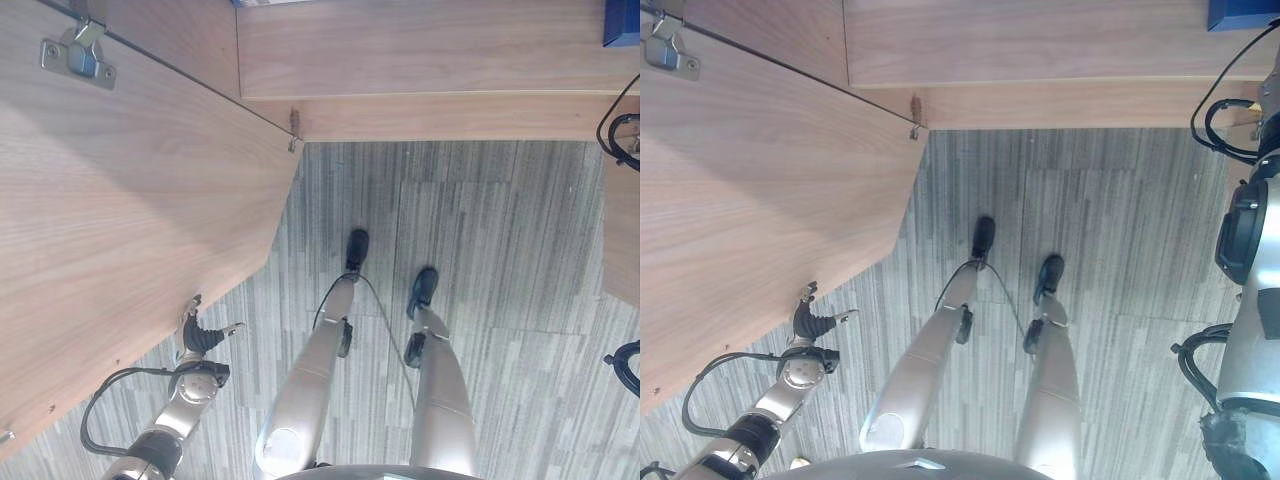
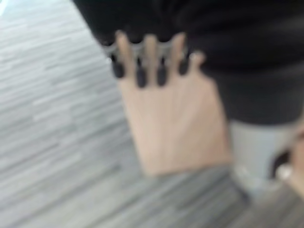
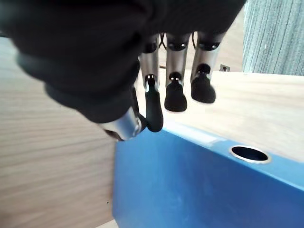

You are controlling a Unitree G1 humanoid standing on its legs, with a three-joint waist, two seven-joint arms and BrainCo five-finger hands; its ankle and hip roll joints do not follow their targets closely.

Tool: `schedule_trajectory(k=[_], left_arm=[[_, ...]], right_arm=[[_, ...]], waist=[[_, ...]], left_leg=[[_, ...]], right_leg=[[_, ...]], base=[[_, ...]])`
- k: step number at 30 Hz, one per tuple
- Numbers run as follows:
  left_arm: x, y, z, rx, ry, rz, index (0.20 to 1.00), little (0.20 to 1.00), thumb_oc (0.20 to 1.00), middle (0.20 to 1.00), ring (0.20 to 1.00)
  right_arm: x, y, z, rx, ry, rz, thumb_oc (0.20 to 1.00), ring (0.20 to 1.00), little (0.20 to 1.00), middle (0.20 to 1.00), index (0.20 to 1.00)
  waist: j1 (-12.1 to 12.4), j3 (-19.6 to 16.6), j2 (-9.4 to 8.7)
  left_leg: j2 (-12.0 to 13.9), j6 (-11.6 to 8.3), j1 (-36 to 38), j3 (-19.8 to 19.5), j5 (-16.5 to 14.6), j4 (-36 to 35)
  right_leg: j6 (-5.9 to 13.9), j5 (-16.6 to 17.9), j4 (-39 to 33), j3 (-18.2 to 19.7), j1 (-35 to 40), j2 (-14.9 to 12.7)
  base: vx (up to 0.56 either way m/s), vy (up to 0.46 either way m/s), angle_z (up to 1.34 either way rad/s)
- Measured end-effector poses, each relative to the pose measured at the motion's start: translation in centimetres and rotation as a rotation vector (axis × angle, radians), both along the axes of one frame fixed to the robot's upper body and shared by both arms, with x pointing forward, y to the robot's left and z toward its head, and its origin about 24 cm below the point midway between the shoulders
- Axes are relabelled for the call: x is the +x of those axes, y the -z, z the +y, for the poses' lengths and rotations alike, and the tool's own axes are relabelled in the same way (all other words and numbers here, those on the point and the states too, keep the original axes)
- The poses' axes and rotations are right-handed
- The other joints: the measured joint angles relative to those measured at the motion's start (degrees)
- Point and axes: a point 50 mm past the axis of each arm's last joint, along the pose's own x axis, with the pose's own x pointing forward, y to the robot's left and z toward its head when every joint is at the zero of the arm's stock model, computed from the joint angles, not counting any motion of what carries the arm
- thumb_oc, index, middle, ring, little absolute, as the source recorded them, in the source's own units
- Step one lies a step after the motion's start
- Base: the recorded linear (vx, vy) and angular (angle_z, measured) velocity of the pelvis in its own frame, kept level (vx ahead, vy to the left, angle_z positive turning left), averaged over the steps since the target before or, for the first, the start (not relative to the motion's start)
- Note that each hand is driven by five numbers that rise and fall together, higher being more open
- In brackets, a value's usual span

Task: Put the empty folder in the office cabinet

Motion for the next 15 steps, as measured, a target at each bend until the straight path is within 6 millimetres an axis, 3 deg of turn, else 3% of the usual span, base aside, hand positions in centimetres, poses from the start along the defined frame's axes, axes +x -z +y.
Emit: schedule_trajectory(k=[15], left_arm=[[-0.1,0.1,-0.3,0.014,-0.021,-0.01,1.0,1.0,1.0,1.0,1.0]], right_arm=[[0.0,1.8,0.0,0.085,0.102,0.115,0.2,0.2,0.2,0.2,0.2]], waist=[[1.0,-0.5,0.48]], left_leg=[[0.0,-0.21,-0.6,0.0,-0.2,-0.6]], right_leg=[[-0.01,0.0,-0.8,-0.2,-0.3,0.0]], base=[[0.0,0.0,0.0]])
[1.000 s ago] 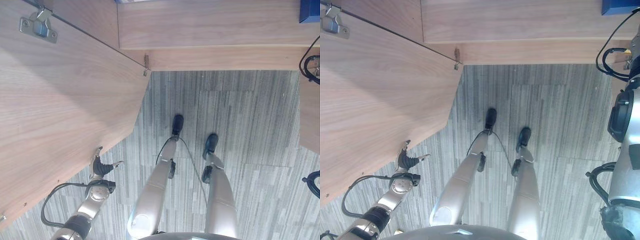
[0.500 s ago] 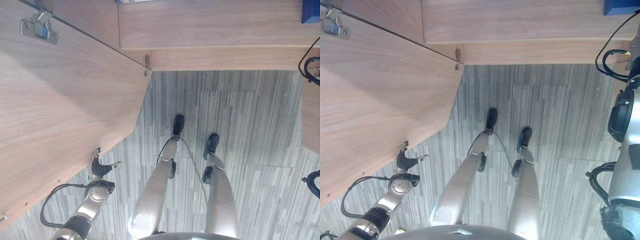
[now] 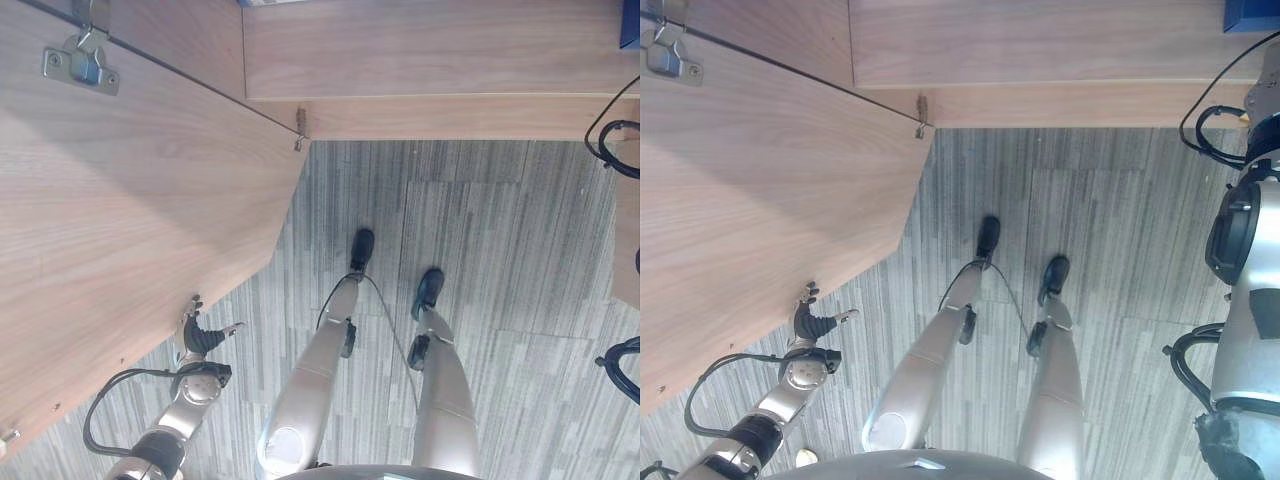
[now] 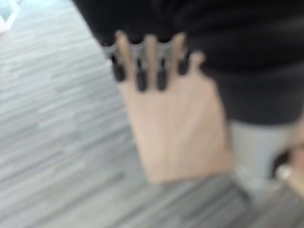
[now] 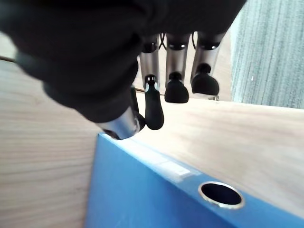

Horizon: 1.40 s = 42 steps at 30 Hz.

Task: Put the empty folder in the office cabinet

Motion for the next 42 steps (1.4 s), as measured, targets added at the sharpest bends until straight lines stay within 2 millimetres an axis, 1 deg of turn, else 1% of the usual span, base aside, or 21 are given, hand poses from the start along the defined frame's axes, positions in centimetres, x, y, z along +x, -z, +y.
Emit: schedule_trajectory(k=[2,11,20,23,26,30,31,33,34,35,37,42], left_arm=[[0.0,0.0,0.0,0.001,-0.003,-0.002,1.0,1.0,1.0,1.0,1.0],[-0.1,0.1,-0.2,0.005,0.0,0.0,1.0,1.0,1.0,1.0,1.0],[-0.2,0.2,-0.2,0.007,-0.001,0.007,1.0,1.0,1.0,1.0,1.0],[-0.2,0.4,-0.1,-0.001,-0.007,0.016,1.0,1.0,1.0,1.0,1.0],[-0.2,0.4,-0.1,-0.032,-0.004,0.021,1.0,1.0,1.0,1.0,1.0],[-0.2,0.4,-0.2,-0.042,0.007,0.023,1.0,1.0,1.0,1.0,1.0],[-0.2,0.3,-0.2,-0.051,0.014,0.02,1.0,1.0,1.0,1.0,1.0],[-0.2,0.2,-0.3,-0.058,0.023,0.019,1.0,1.0,1.0,1.0,1.0],[-0.2,0.2,-0.3,-0.06,0.029,0.019,1.0,1.0,1.0,1.0,1.0],[-0.1,0.1,-0.3,-0.063,0.037,0.018,1.0,1.0,1.0,1.0,1.0],[-0.1,0.0,-0.4,-0.066,0.042,0.016,1.0,1.0,1.0,1.0,1.0],[0.0,0.0,-0.5,-0.074,0.057,0.018,1.0,1.0,1.0,1.0,1.0]], right_arm=[[0.0,0.2,0.0,0.003,0.003,0.01,0.2,0.2,0.2,0.2,0.2],[0.2,0.2,0.2,-0.01,-0.018,0.0,0.2,0.2,0.2,0.2,0.2],[1.0,0.3,1.0,-0.024,-0.089,-0.04,0.2,0.2,0.2,0.2,0.2],[1.6,0.0,2.0,-0.098,-0.145,-0.047,0.2,0.2,0.2,0.2,0.2],[2.1,-1.3,3.2,-0.245,-0.228,-0.093,0.2,0.2,0.2,0.2,0.2],[2.1,-1.8,3.5,-0.283,-0.263,-0.129,0.2,0.2,0.2,0.2,0.2],[2.2,-1.9,3.6,-0.305,-0.272,-0.13,0.2,0.2,0.2,0.2,0.2],[2.2,-2.1,3.8,-0.342,-0.287,-0.136,0.2,0.2,0.2,0.2,0.2],[2.3,-2.2,3.9,-0.351,-0.295,-0.141,0.2,0.2,0.2,0.2,0.2],[2.2,-2.6,4.1,-0.378,-0.312,-0.163,0.2,0.2,0.2,0.2,0.2],[2.3,-2.8,4.3,-0.387,-0.324,-0.176,0.2,0.2,0.2,0.2,0.2],[2.4,-2.7,4.3,-0.38,-0.346,-0.197,0.2,0.2,0.2,0.2,0.2]], waist=[[0.0,0.0,0.0],[-0.1,0.0,-0.02],[-0.1,0.0,-0.05],[-0.1,0.0,-0.05],[0.2,0.0,-0.05],[0.9,0.0,-0.06],[1.0,0.0,-0.06],[1.3,-0.1,-0.06],[1.5,-0.1,-0.05],[1.6,-0.1,-0.05],[1.7,-0.1,-0.05],[1.7,-0.1,-0.05]], left_leg=[[0.0,0.0,0.0,0.0,0.0,-0.1],[0.0,-0.01,0.0,0.0,0.0,-0.1],[0.0,0.0,-0.1,-0.1,0.0,-0.3],[0.0,0.0,-0.1,0.0,0.0,-0.3],[0.0,-0.01,-0.3,-0.1,0.0,-0.4],[0.0,-0.04,-0.3,-0.1,0.0,-0.4],[0.0,-1.07,-0.3,-0.2,-1.1,-0.4],[0.0,-1.2,-0.3,-0.1,-1.0,-0.3],[-0.1,-0.61,-0.4,-0.2,-0.3,-0.3],[-0.1,-0.94,-0.5,-0.2,-0.6,-0.4],[-0.1,-0.61,-0.5,-0.4,-0.2,-0.4],[0.1,-0.64,-0.5,-1.1,-0.2,-0.3]], right_leg=[[0.0,0.0,0.0,0.0,0.0,0.0],[0.0,0.0,0.0,0.0,0.0,0.0],[0.0,0.0,-0.1,0.0,-0.1,0.0],[0.0,0.0,-0.1,0.0,-0.2,0.0],[-0.01,0.0,-0.1,0.0,-0.4,0.0],[-0.01,0.0,-0.1,0.0,-0.3,0.0],[0.24,-0.3,-0.1,-0.1,-0.3,0.0],[0.28,-0.4,0.1,0.0,-0.4,-0.1],[0.18,-0.3,-0.1,0.0,-0.5,-0.1],[0.29,-0.5,0.1,-0.1,-0.5,-0.1],[0.03,-0.1,-0.3,0.0,-0.5,0.0],[-0.01,-0.2,-1.2,-0.8,0.1,0.1]], base=[[0.0,0.0,0.0],[0.0,0.0,0.0],[0.0,0.0,0.0],[0.0,0.0,0.0],[0.0,0.0,0.0],[0.02,-0.006,0.0],[0.08,-0.016,0.0],[0.0,-0.009,0.0],[-0.08,0.001,0.01],[0.0,0.0,0.0],[-0.04,0.0,0.0],[0.03,-0.008,0.01]])
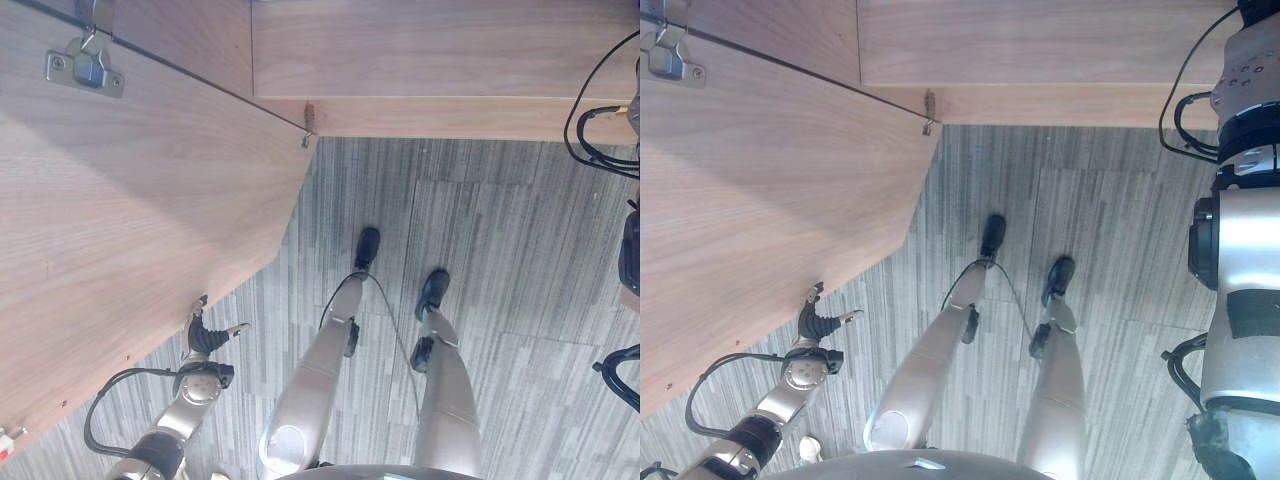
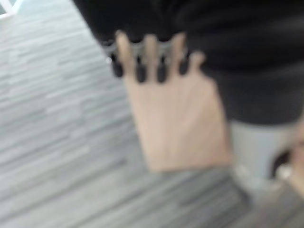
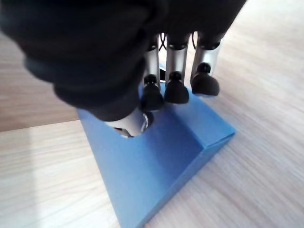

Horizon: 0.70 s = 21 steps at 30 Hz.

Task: Put the empty folder in the office cabinet

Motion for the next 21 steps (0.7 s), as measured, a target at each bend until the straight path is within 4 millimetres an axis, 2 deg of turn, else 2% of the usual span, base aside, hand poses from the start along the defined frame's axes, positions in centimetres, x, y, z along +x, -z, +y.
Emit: schedule_trajectory(k=[2,4,16,21], left_arm=[[0.0,0.0,0.0,0.0,0.001,0.001,1.0,1.0,1.0,1.0,1.0],[0.0,0.0,0.0,-0.002,0.005,0.003,1.0,1.0,1.0,1.0,1.0],[0.1,0.0,0.1,-0.013,-0.001,0.003,1.0,1.0,1.0,1.0,1.0],[-0.5,0.7,0.7,0.006,-0.023,0.046,1.0,1.0,1.0,1.0,1.0]], right_arm=[[0.0,0.1,-0.1,0.012,0.0,-0.002,0.2,0.2,0.2,0.2,0.2],[-0.3,0.0,-0.7,0.018,0.015,-0.007,0.2,0.2,0.2,0.2,0.2],[-0.2,1.3,-1.2,0.051,0.023,0.019,0.2,0.2,0.2,0.2,0.2],[-0.3,2.3,-1.9,0.074,0.093,0.083,0.2,0.2,0.2,0.2,0.2]], waist=[[-0.1,0.0,0.0],[0.5,0.0,0.03],[0.4,0.0,0.08],[0.1,0.0,0.08]], left_leg=[[0.0,-0.64,0.0,-0.4,-0.8,0.0],[0.0,-0.62,0.0,-0.3,-0.3,0.0],[0.1,-0.89,0.7,-0.5,-0.4,0.5],[0.4,-0.89,0.8,-0.5,-0.4,0.6]], right_leg=[[0.32,-0.2,-0.1,-0.2,0.2,0.0],[0.01,0.1,-0.7,-0.4,0.1,0.0],[-0.05,0.1,-0.8,-0.4,1.4,0.0],[0.01,0.2,-0.7,-0.4,1.3,0.2]], base=[[-0.04,0.002,0.03],[-0.01,-0.001,0.02],[-0.01,-0.003,0.0],[-0.01,0.001,-0.02]])
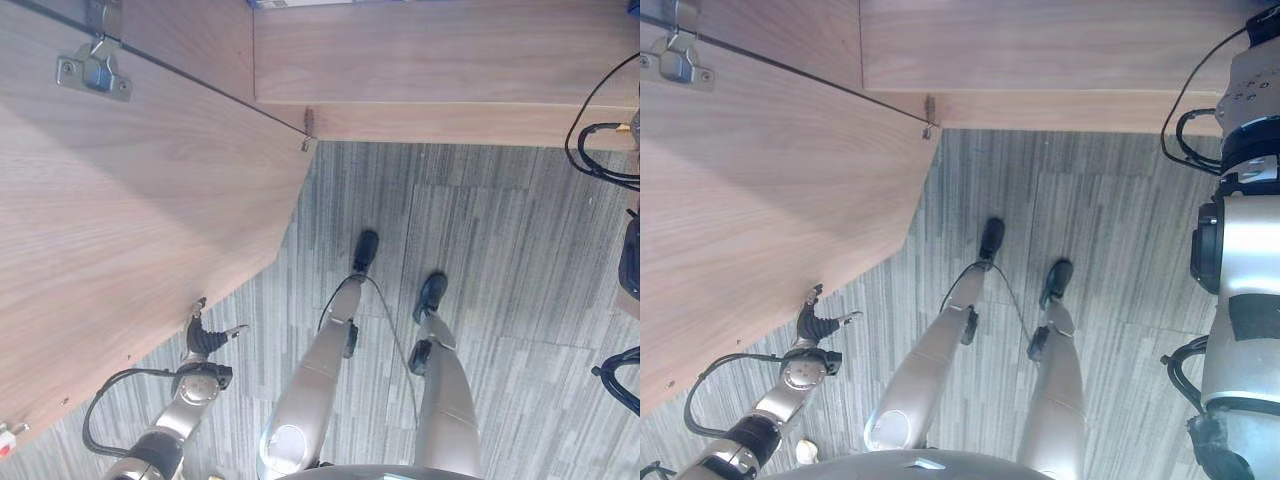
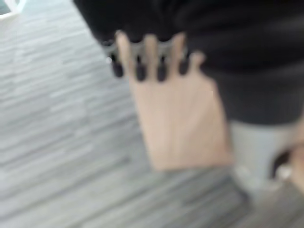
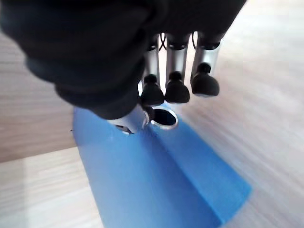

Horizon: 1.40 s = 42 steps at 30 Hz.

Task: Put the empty folder in the office cabinet

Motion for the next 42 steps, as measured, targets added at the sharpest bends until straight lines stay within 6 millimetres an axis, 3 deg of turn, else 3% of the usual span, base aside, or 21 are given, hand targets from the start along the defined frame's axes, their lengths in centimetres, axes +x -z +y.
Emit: schedule_trajectory(k=[20,29,41,42], left_arm=[[-0.2,0.0,0.2,0.019,-0.031,-0.01,1.0,1.0,1.0,1.0,1.0],[0.4,-0.9,-0.4,0.001,-0.018,-0.073,1.0,1.0,1.0,1.0,1.0],[0.8,-1.4,-0.7,-0.01,-0.004,-0.107,1.0,1.0,1.0,1.0,1.0],[0.8,-1.4,-0.7,-0.011,-0.003,-0.107,1.0,1.0,1.0,1.0,1.0]], right_arm=[[-0.7,1.5,-1.6,0.054,0.114,0.078,0.2,0.2,0.2,0.2,0.2],[-0.5,0.8,-0.9,-0.197,0.163,0.15,0.2,0.2,0.2,0.2,0.2],[-0.4,-0.5,0.0,-0.392,0.179,0.176,0.2,0.2,0.2,0.2,0.2],[-0.3,-0.7,0.4,-0.487,0.184,0.207,0.2,0.2,0.2,0.2,0.2]], waist=[[-0.2,-0.3,0.48],[-0.2,-0.7,1.21],[-0.2,-0.9,1.43],[-0.1,-0.9,1.43]], left_leg=[[0.0,-0.01,-0.4,0.2,0.0,-0.4],[0.0,-0.01,-1.1,0.8,0.0,-0.6],[0.0,-0.01,-1.8,1.0,0.0,-0.4],[0.0,-0.01,-1.8,0.8,0.0,-0.3]], right_leg=[[-0.07,-0.1,0.4,0.4,-1.2,0.0],[-0.1,-0.1,1.5,1.4,-2.7,0.0],[-0.29,0.0,1.7,1.4,-3.2,0.0],[-0.29,0.0,1.8,1.3,-3.2,0.0]], base=[[0.0,0.0,0.0],[0.0,-0.001,-0.02],[0.0,0.0,0.0],[0.0,0.0,0.0]])
